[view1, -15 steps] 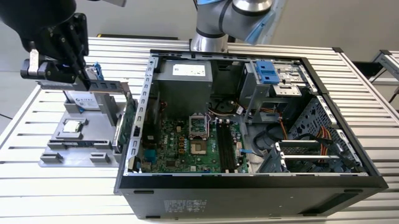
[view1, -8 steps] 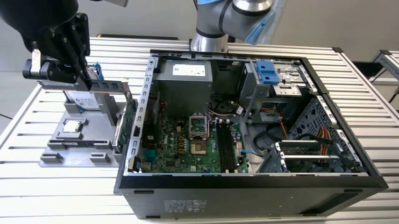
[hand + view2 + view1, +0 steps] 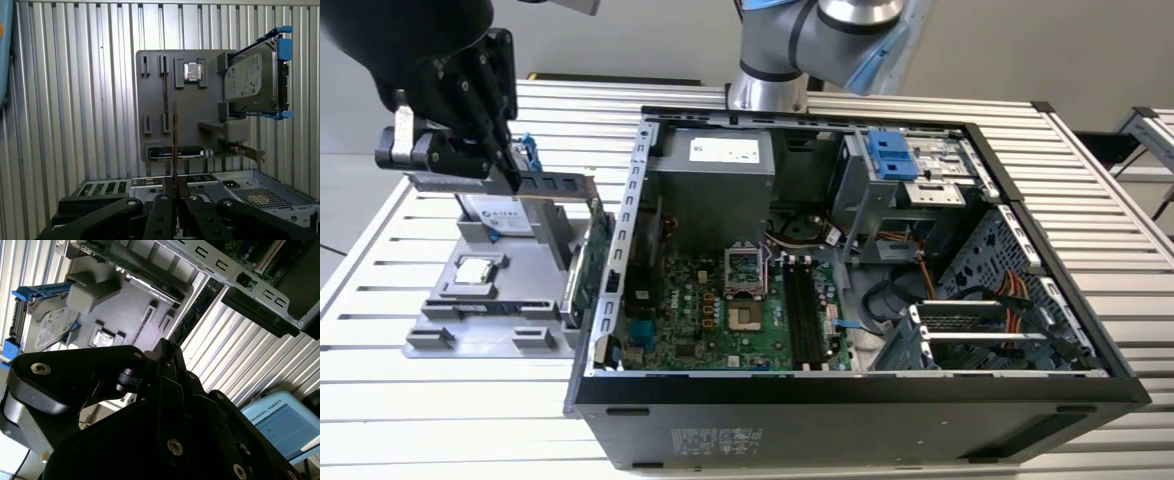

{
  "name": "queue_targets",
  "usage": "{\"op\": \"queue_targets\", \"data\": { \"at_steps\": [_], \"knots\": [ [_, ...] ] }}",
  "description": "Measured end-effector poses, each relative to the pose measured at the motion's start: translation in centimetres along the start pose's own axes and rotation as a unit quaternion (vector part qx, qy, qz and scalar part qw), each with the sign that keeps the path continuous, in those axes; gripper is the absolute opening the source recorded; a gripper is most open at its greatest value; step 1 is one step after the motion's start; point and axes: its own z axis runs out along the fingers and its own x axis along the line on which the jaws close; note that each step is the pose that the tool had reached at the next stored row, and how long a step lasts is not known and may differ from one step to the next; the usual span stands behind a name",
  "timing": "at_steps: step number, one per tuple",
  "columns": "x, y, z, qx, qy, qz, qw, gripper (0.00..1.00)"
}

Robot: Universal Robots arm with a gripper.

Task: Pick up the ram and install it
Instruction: 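Pick up the ram and move it above insertion slot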

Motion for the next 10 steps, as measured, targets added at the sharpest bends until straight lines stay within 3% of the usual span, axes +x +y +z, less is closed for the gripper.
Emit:
{"op": "queue_targets", "data": {
  "at_steps": [10],
  "knots": [
    [-0.02, -0.33, -0.01, 0.0000, 0.0000, 0.000, 1.0000, 0.00]
  ]
}}
